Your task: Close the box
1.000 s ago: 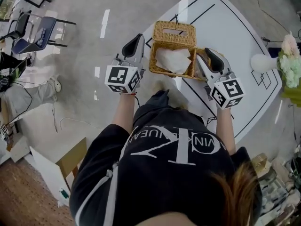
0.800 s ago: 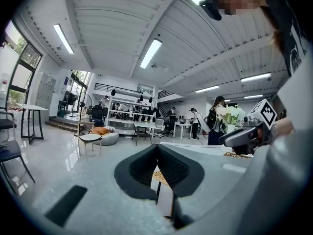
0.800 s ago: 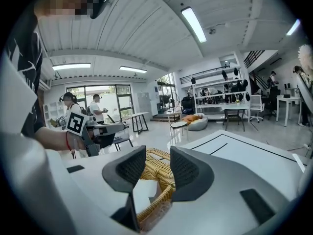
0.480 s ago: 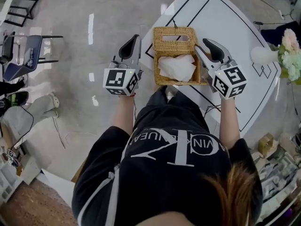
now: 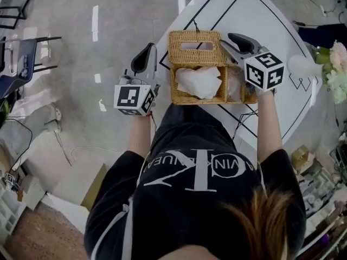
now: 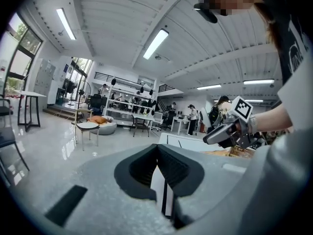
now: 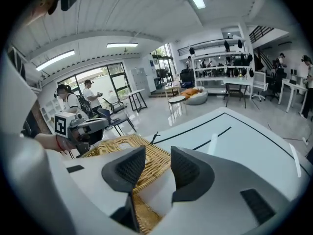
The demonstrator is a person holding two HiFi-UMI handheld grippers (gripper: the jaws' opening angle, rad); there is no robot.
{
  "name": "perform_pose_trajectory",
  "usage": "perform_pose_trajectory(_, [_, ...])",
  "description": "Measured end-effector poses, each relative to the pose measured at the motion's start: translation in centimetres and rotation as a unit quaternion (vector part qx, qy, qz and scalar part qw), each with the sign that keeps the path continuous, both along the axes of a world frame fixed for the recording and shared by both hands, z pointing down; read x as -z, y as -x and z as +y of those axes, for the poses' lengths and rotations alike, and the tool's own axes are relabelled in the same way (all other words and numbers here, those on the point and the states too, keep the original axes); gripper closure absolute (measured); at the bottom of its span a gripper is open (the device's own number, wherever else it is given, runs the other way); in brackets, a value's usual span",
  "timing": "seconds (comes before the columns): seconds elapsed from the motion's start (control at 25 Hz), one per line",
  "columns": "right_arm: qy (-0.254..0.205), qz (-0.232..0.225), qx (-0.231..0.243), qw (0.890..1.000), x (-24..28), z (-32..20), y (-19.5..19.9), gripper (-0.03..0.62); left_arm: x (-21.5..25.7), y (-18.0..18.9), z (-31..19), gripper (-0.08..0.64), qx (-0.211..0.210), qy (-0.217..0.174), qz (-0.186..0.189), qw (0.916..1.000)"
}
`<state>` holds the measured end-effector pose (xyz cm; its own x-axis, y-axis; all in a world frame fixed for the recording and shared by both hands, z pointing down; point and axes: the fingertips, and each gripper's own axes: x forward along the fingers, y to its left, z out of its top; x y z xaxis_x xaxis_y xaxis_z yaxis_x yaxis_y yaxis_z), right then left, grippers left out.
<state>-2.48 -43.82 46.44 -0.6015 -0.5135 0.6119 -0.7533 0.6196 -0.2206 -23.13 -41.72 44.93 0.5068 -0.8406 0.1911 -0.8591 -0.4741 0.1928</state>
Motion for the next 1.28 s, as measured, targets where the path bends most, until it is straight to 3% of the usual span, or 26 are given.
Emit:
perform_pose_trajectory(0.28, [0.080,-0.045,0.019,0.996,-1.1,-2.3,-0.1,0.390,-0.4,0.2,-1.2,0.549,0.017,0.008,0.006,0.9998])
perform_pose_trajectory(0.52, [0.142,-0.054,0.055,0.987,-3.8,-3.2,0.6,0.388,-0.3,-0.1,-1.6,0.549,0.022,0.009,0.000,0.9997])
perform_pose_trajectory(0.68, [0.204,-0.076,0.071,0.973,-5.3,-2.9,0.8,0.345,-0.2,-0.7,-1.7,0.549,0.018,0.009,-0.005,0.9998])
perform_pose_trajectory(0.88, [0.279,-0.114,0.084,0.950,-6.2,-1.7,1.4,0.344,-0.1,-1.7,-1.9,0.549,0.004,0.008,-0.007,0.9999])
perform_pose_trajectory(0.96, [0.273,-0.116,0.087,0.951,-5.8,-1.6,1.4,0.351,0.2,-2.1,-1.9,0.549,-0.003,0.004,-0.006,1.0000])
perform_pose_trajectory(1.28, [0.186,-0.082,0.084,0.976,-3.0,-2.8,0.8,0.408,1.1,-2.7,-1.4,0.549,-0.014,-0.005,-0.006,0.9999])
